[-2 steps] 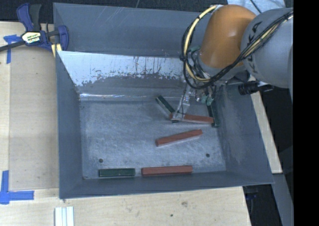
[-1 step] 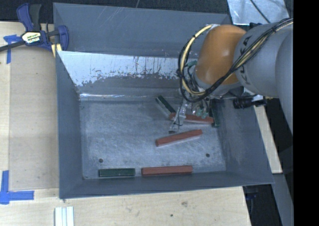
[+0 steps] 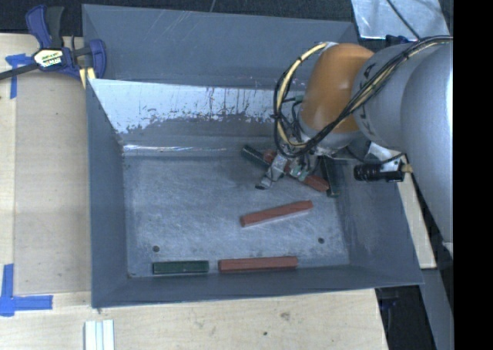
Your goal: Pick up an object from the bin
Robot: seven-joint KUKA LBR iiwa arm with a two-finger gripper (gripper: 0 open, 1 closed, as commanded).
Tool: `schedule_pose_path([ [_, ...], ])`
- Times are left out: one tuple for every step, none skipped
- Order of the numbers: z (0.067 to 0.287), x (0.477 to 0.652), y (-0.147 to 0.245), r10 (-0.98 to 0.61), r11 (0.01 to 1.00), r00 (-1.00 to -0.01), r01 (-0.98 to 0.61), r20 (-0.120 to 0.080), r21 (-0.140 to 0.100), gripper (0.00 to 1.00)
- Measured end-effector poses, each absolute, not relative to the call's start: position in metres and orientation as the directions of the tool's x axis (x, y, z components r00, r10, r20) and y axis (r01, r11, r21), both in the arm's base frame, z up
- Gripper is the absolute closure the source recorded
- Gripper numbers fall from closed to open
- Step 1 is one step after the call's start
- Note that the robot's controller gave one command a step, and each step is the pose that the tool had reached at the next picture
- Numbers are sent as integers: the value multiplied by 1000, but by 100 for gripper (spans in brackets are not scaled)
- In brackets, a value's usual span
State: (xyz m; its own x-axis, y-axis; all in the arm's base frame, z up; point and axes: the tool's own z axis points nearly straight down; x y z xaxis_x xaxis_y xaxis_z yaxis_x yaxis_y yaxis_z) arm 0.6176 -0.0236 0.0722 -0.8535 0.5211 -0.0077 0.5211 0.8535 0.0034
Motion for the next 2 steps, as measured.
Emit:
schedule_pose_path([
  [72, 618, -24, 521, 854, -854, 521, -8, 3, 100],
  [256, 586, -48, 583, 813, -813, 583, -9, 4, 100],
])
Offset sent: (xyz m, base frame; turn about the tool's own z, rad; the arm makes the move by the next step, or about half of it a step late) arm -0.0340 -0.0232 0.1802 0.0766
